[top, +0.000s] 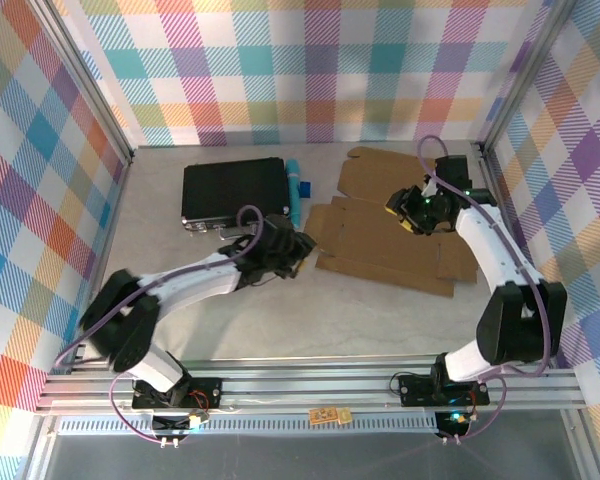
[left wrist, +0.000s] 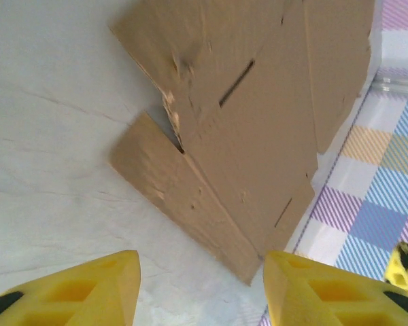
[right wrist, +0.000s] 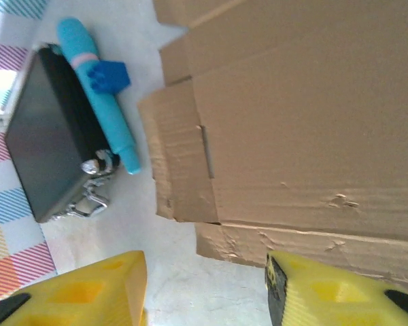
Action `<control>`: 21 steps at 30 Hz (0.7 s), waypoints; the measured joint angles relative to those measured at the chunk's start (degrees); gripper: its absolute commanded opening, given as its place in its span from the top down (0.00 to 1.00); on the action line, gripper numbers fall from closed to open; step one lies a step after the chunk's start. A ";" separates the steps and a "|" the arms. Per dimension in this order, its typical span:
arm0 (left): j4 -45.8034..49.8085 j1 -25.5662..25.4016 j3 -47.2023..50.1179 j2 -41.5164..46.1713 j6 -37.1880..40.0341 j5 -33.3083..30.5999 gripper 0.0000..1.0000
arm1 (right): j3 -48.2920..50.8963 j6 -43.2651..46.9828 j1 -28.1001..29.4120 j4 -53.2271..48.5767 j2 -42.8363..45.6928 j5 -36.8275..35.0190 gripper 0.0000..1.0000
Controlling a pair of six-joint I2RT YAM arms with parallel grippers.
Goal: Fold the paper box
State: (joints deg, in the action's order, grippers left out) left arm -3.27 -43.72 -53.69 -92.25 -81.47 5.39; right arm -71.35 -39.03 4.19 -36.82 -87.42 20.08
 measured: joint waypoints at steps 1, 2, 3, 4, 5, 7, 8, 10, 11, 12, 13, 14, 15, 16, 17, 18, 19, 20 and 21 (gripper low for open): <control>-3.21 -1.01 0.00 -2.84 -1.90 0.22 0.50 | 0.00 0.13 0.02 0.61 -2.12 0.33 0.53; -5.68 -1.77 -0.02 -5.09 -3.39 0.44 0.50 | -0.07 0.22 0.00 1.14 -3.85 0.57 0.54; -8.55 -2.62 -0.02 -7.74 -5.22 0.66 0.50 | -0.24 0.46 -0.04 1.57 -6.23 0.74 0.56; -10.58 -3.34 -0.09 -9.92 -6.75 0.87 0.50 | -0.55 0.48 -0.09 1.79 -8.46 0.94 0.57; -11.50 -3.87 -0.39 -11.54 -7.93 1.07 0.50 | -0.87 0.48 -0.09 2.16 -10.91 1.16 0.58; -11.74 -4.68 -1.62 -13.86 -9.62 1.20 0.50 | -1.33 0.50 -0.09 3.13 -15.39 1.99 0.60; -11.78 -4.98 -2.23 -14.47 -10.21 1.18 0.50 | -1.40 0.48 -0.09 3.63 -17.07 2.36 0.60; -12.22 -5.40 -3.63 -15.47 -11.06 1.16 0.50 | -1.40 0.61 -0.09 4.26 -20.28 2.78 0.60; -12.57 -5.46 -4.20 -15.91 -11.47 1.18 0.50 | -1.40 0.66 -0.09 4.26 -21.31 2.75 0.61; -13.00 -5.49 -4.74 -16.46 -11.91 1.16 0.50 | -1.40 0.68 -0.09 4.15 -22.18 2.75 0.61; -13.46 -5.51 -5.33 -17.11 -12.31 1.18 0.50 | -1.42 0.70 -0.09 4.02 -22.75 2.78 0.61; -13.70 -5.51 -5.79 -17.77 -12.70 1.18 0.50 | -1.46 0.68 -0.09 3.82 -23.19 2.80 0.61; -14.03 -5.51 -6.23 -18.60 -13.22 1.20 0.50 | -1.57 0.70 -0.09 3.54 -23.58 2.86 0.61; -14.56 -5.53 -6.49 -19.43 -13.60 1.18 0.50 | -1.68 0.70 -0.09 3.32 -23.98 2.99 0.61; -14.93 -5.55 -6.60 -20.06 -13.81 1.20 0.50 | -1.77 0.70 -0.09 3.10 -24.28 3.02 0.61; -15.02 -5.55 -6.80 -20.81 -14.19 1.20 0.50 | -1.81 0.74 -0.09 2.84 -24.57 2.99 0.61; -15.08 -5.55 -7.04 -20.98 -14.56 1.18 0.50 | -1.84 0.85 -0.09 2.47 -24.81 2.99 0.62; -15.13 -5.57 -7.41 -21.03 -14.67 1.20 0.50 | -1.86 0.90 -0.09 2.25 -24.96 2.99 0.62; -14.91 -5.62 -7.93 -21.22 -14.95 1.20 0.50 | -1.95 0.92 -0.09 2.01 -25.16 2.99 0.62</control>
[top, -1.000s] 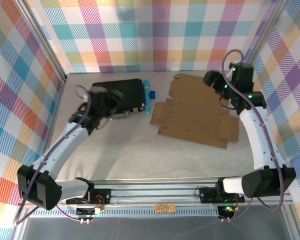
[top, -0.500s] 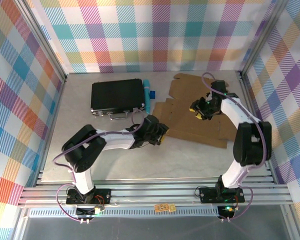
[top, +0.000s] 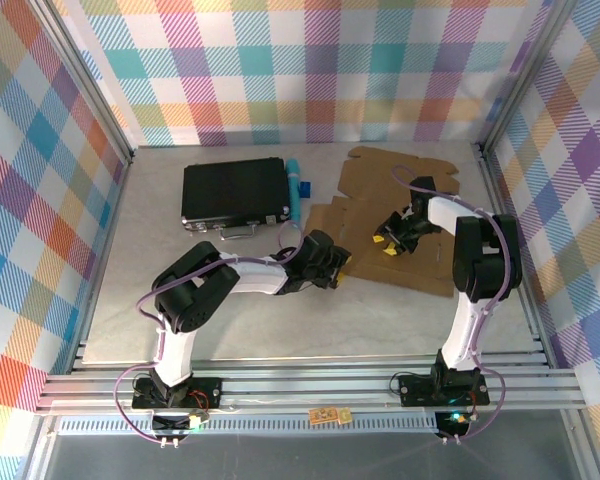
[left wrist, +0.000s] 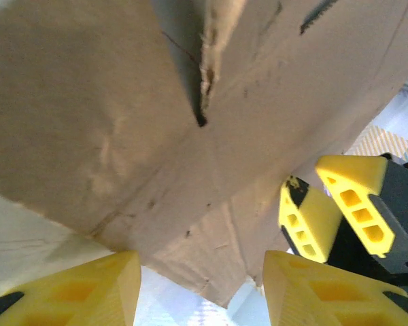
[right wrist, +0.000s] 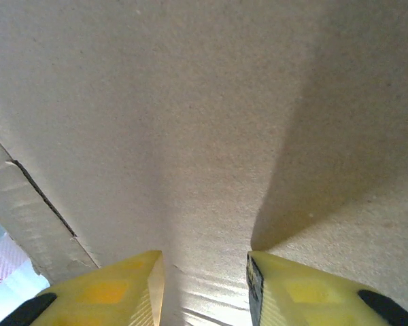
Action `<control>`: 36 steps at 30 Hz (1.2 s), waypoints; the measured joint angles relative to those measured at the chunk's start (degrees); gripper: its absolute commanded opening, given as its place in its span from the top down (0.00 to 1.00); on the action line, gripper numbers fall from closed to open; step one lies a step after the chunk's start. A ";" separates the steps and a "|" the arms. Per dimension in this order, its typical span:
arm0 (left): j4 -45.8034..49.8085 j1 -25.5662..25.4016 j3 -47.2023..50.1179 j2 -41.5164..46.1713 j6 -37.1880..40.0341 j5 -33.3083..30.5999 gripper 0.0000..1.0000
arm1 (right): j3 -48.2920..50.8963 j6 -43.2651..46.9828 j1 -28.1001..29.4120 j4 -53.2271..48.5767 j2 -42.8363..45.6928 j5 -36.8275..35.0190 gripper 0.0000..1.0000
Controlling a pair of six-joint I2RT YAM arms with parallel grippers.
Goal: Fold the paper box
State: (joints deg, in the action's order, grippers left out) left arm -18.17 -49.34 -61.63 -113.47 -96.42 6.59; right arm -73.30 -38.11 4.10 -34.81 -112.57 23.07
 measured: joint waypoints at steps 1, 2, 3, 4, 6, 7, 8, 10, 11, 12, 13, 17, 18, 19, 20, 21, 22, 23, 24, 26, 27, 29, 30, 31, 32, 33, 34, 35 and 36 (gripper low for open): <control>0.39 -0.04 -0.39 -0.04 -0.17 0.00 0.48 | -0.13 0.07 0.00 -0.35 -0.15 0.00 0.62; 0.96 -0.09 -0.74 -0.04 -0.28 0.00 0.46 | -0.28 0.17 0.00 -0.61 -0.24 0.00 0.62; 2.10 -0.09 -1.29 -0.04 -0.39 0.00 0.43 | -0.39 0.31 0.00 -0.83 -0.24 0.00 0.62; 3.48 -0.13 -1.90 -0.04 -0.61 0.00 0.41 | -0.57 0.44 0.00 -1.20 -0.26 0.00 0.63; 5.68 -0.20 -2.58 -0.04 -0.94 0.24 0.39 | -0.90 0.66 0.00 -1.73 -0.35 0.00 0.63; 6.69 -0.28 -2.69 -0.04 -1.22 0.39 0.38 | -1.09 0.83 0.00 -1.99 -0.44 0.00 0.63; 6.86 -0.39 -2.71 0.07 -1.40 0.28 0.38 | -1.25 0.87 0.00 -2.21 -0.55 -0.02 0.63; 8.52 -0.59 -2.43 0.81 -1.77 0.26 0.38 | -1.57 0.92 0.00 -2.71 -0.81 0.00 0.63; 9.33 -0.72 -2.23 1.25 -1.79 0.22 0.38 | -1.81 1.03 0.00 -2.95 -0.98 0.02 0.63; 9.77 -0.85 -1.88 1.62 -1.84 0.17 0.38 | -2.03 1.03 0.00 -3.08 -1.18 0.04 0.63; 9.70 -0.90 -1.53 1.81 -1.97 -0.02 0.39 | -2.19 1.05 0.00 -3.28 -1.31 0.17 0.63; 8.85 -0.87 -1.42 1.66 -2.45 -0.70 0.43 | -2.36 1.05 0.00 -3.61 -1.42 0.22 0.63; 8.81 -0.81 -1.44 1.51 -2.36 -1.09 0.45 | -2.54 1.05 0.00 -3.82 -1.51 0.24 0.63; 8.81 -0.76 -1.44 1.46 -2.19 -1.27 0.47 | -2.71 1.07 0.00 -3.91 -1.66 0.31 0.63; 8.63 -0.70 -1.49 1.42 -1.90 -1.79 0.49 | -2.86 1.07 0.00 -4.02 -1.86 0.44 0.63; 8.22 -0.44 -1.53 1.31 -1.46 -2.32 0.51 | -2.97 1.09 0.00 -4.09 -2.05 0.63 0.63; 7.48 -0.31 -1.53 1.18 -1.09 -2.91 0.52 | -2.99 1.18 0.00 -4.11 -2.14 0.85 0.63; 6.71 -0.11 -1.57 1.01 -0.66 -3.28 0.54 | -2.99 1.29 0.00 -4.11 -2.14 1.07 0.63; 5.95 0.07 -1.60 0.90 -0.24 -3.74 0.55 | -3.06 1.33 0.00 -4.07 -2.14 1.07 0.63; 4.70 0.28 -1.79 0.61 0.52 -4.57 0.57 | -3.21 1.51 -0.04 -4.11 -2.16 1.09 0.63; 4.28 0.37 -2.03 0.57 0.94 -4.81 0.58 | -3.26 1.55 -0.07 -4.11 -2.21 1.16 0.63; 3.13 0.35 -2.73 0.57 2.03 -5.31 0.59 | -3.34 1.70 -0.04 -4.44 -2.45 1.53 0.63; 2.73 0.35 -3.13 0.57 2.64 -5.44 0.60 | -3.37 1.73 -0.04 -4.59 -2.62 1.75 0.64; 2.32 0.35 -3.52 0.61 3.21 -5.73 0.61 | -3.56 1.75 -0.04 -4.85 -2.80 2.05 0.64; 2.03 0.35 -3.74 0.70 3.63 -5.86 0.62 | -3.72 1.77 -0.04 -5.05 -2.91 2.16 0.64; 1.70 0.35 -3.93 0.76 4.26 -6.05 0.62 | -3.96 1.90 -0.04 -5.29 -2.99 2.34 0.64; 1.51 0.35 -4.00 0.87 4.68 -6.25 0.63 | -4.09 1.99 -0.04 -5.40 -3.06 2.38 0.64; 1.49 0.35 -4.02 1.01 5.03 -6.29 0.63 | -4.15 2.14 -0.04 -5.46 -3.13 2.47 0.64; 1.49 0.35 -4.02 1.14 5.49 -6.32 0.64 | -4.20 2.21 -0.04 -5.55 -3.17 2.54 0.64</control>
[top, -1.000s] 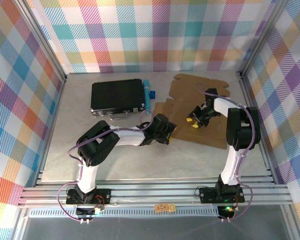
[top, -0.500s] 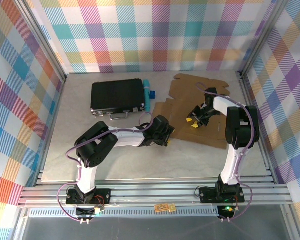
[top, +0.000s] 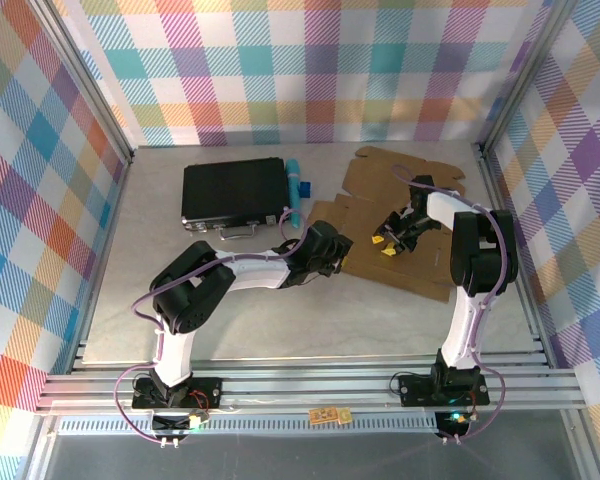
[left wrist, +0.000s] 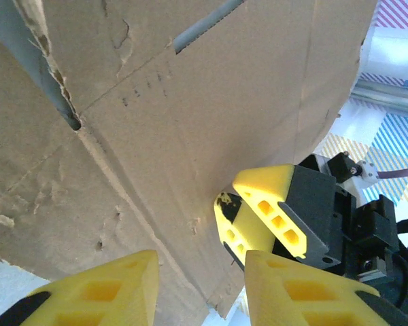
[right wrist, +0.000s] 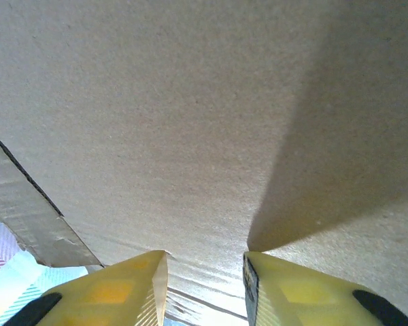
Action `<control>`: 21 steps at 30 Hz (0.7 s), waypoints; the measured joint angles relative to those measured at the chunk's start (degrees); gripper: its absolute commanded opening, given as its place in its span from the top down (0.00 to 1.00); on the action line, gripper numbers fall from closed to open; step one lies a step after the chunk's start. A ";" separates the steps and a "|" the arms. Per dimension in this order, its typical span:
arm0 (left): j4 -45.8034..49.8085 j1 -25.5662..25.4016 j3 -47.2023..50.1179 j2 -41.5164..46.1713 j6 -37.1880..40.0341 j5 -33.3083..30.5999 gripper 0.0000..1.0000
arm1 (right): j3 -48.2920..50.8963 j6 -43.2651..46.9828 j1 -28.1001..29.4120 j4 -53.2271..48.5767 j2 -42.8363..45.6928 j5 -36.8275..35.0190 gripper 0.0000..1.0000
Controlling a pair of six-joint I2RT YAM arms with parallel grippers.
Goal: Fold the paper box
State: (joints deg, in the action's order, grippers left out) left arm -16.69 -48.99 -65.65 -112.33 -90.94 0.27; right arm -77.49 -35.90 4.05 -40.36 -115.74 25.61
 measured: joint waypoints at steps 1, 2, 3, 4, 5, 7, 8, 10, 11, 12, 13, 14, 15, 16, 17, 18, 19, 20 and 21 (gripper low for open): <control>0.04 0.00 -0.04 0.04 0.37 0.02 0.64 | -0.02 0.13 0.00 -0.04 -0.04 0.02 0.64; 0.31 0.00 -0.20 0.07 0.59 0.07 0.62 | -0.11 0.24 0.00 -0.20 -0.09 0.00 0.64; 1.44 0.00 -0.55 0.13 0.76 0.07 0.58 | -0.28 0.37 0.00 -0.37 -0.15 0.00 0.64; 3.39 0.00 -1.03 0.31 1.11 0.04 0.52 | -0.46 0.39 0.00 -0.52 -0.22 0.00 0.64; 5.25 0.00 -1.38 0.63 1.27 -0.15 0.50 | -0.66 0.42 0.00 -0.74 -0.31 0.00 0.64; 9.42 0.39 -1.49 2.03 2.27 -0.55 0.49 | -0.92 0.57 0.00 -1.05 -0.46 0.00 0.64; 11.21 0.85 -1.49 2.95 2.78 -0.48 0.48 | -1.03 0.63 0.00 -1.18 -0.52 0.00 0.64; 15.08 3.06 -2.14 4.50 4.98 -0.15 0.44 | -1.40 0.79 0.04 -1.53 -0.70 0.00 0.64; 16.31 4.20 -2.71 4.83 5.73 0.00 0.43 | -1.49 0.79 0.04 -1.60 -0.79 0.00 0.64; 17.55 5.84 -3.69 4.85 7.10 0.11 0.42 | -1.64 0.81 0.04 -1.70 -0.81 0.00 0.64; 18.45 7.56 -4.76 4.83 8.55 0.26 0.42 | -1.70 0.81 0.04 -1.79 -0.83 0.00 0.64; 18.60 8.70 -5.25 4.83 9.53 0.52 0.41 | -1.73 0.81 0.04 -1.81 -0.81 0.00 0.64; 18.47 9.94 -5.64 4.83 10.43 0.74 0.41 | -1.79 0.81 0.04 -1.92 -0.83 0.00 0.64; 18.16 10.99 -5.77 4.81 11.06 0.76 0.41 | -1.81 0.81 0.04 -1.97 -0.85 0.00 0.64; 17.84 11.85 -5.77 4.70 11.56 0.76 0.41 | -1.84 0.81 0.04 -2.01 -0.90 0.00 0.64; 17.59 12.20 -5.77 4.44 11.82 0.76 0.41 | -1.92 0.81 0.04 -2.10 -0.94 0.02 0.64; 16.96 12.26 -5.75 3.96 12.02 0.79 0.41 | -2.05 0.81 0.04 -2.21 -1.03 0.02 0.64; 16.31 12.17 -5.64 3.43 12.15 0.98 0.41 | -2.16 0.81 0.04 -2.32 -1.11 0.02 0.64; 15.47 11.96 -5.38 2.93 12.15 1.20 0.41 | -2.34 0.83 0.04 -2.43 -1.22 0.04 0.64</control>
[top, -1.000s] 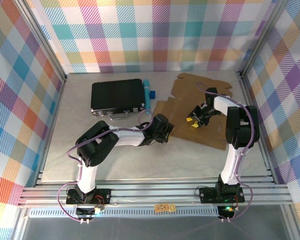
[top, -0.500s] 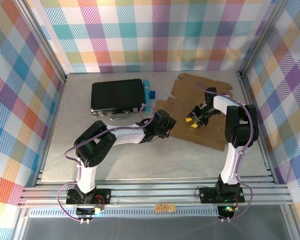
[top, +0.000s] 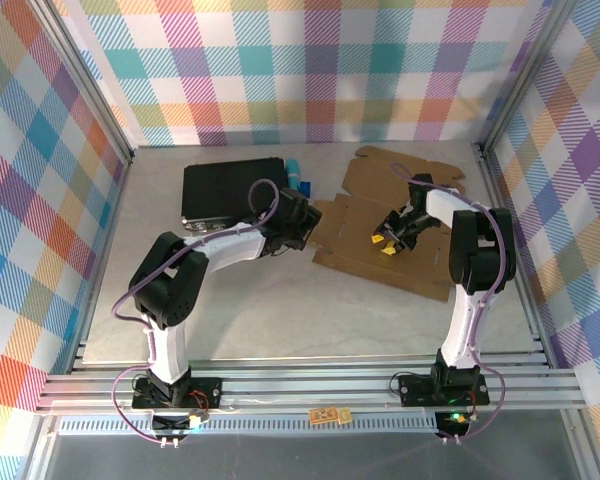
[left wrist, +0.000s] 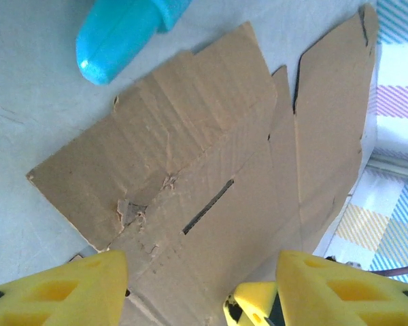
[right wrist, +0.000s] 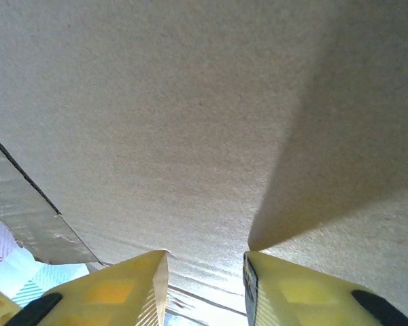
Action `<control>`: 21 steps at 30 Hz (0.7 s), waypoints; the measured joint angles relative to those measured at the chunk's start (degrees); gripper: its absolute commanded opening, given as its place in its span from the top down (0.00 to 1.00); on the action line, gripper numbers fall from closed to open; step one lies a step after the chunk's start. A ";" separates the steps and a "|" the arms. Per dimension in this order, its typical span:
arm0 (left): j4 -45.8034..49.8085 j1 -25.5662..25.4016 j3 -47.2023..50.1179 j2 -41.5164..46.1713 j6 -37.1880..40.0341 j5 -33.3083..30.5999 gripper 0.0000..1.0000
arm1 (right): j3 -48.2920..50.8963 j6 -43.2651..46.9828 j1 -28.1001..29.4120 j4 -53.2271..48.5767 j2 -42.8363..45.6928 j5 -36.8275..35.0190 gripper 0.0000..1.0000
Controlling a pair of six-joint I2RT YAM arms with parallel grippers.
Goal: Fold the paper box
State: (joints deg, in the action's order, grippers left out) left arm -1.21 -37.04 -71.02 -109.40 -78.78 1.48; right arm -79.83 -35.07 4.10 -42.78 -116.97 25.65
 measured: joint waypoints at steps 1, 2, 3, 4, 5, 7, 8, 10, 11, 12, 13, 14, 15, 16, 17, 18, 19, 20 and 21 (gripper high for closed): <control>-0.83 -0.20 0.48 -0.52 -0.09 0.22 0.40 | -0.15 0.00 0.00 -0.11 -0.07 0.00 0.64; -1.31 -0.37 0.87 -0.90 -0.28 0.42 0.40 | -0.28 0.00 0.00 -0.22 -0.11 0.00 0.64; -2.12 -0.42 1.53 -1.27 -0.61 0.57 0.40 | -0.42 0.02 0.00 -0.26 -0.20 0.00 0.64; -2.75 -0.44 2.16 -1.57 -0.96 0.59 0.40 | -0.55 0.04 0.00 -0.37 -0.26 0.02 0.64; -3.45 -0.44 2.69 -1.81 -1.22 0.63 0.40 | -0.61 0.13 0.00 -0.39 -0.31 0.02 0.64; -4.66 -0.59 3.65 -2.47 -1.95 0.66 0.40 | -0.66 0.24 0.00 -0.39 -0.33 0.17 0.64; -5.14 -0.59 3.89 -2.73 -2.38 0.66 0.40 | -0.66 0.39 0.00 -0.42 -0.33 0.22 0.64; -5.38 -0.61 4.39 -2.86 -2.93 0.59 0.40 | -0.83 0.42 0.00 -0.44 -0.42 0.39 0.64; -5.66 -0.61 4.66 -2.86 -3.10 0.59 0.40 | -0.94 0.44 0.00 -0.42 -0.48 0.42 0.64; -6.29 -0.68 4.94 -2.86 -3.26 0.57 0.40 | -0.98 0.46 0.00 -0.39 -0.55 0.42 0.64; -6.82 -0.70 5.22 -2.86 -3.50 0.57 0.40 | -0.98 0.50 0.00 -0.42 -0.61 0.44 0.64; -7.13 -0.70 5.35 -2.86 -3.61 0.57 0.40 | -1.01 0.59 0.00 -0.42 -0.66 0.46 0.64; -7.91 -0.70 5.55 -2.99 -3.82 0.57 0.40 | -1.01 0.66 0.00 -0.42 -0.74 0.50 0.64; -8.48 -0.70 5.60 -3.21 -3.96 0.52 0.41 | -1.01 0.83 0.00 -0.42 -0.83 0.59 0.64; -9.27 -0.70 5.62 -3.54 -4.09 0.44 0.42 | -1.03 0.85 0.00 -0.42 -0.87 0.61 0.64; -10.38 -0.70 5.64 -4.02 -4.22 0.39 0.43 | -1.03 0.90 0.00 -0.42 -0.96 0.63 0.64; -11.82 -0.70 5.64 -4.66 -4.28 0.37 0.45 | -1.03 1.03 0.00 -0.42 -0.98 0.66 0.64; -13.09 -0.70 5.64 -5.31 -4.37 0.37 0.47 | -1.03 1.07 0.00 -0.42 -1.03 0.76 0.64; -14.84 -0.68 5.64 -6.19 -4.35 0.39 0.50 | -1.03 1.07 0.00 -0.42 -1.03 0.83 0.64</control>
State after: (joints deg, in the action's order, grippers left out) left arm -16.05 -37.71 -65.39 -115.59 -83.13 1.87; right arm -80.86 -34.00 4.10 -43.20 -117.99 26.48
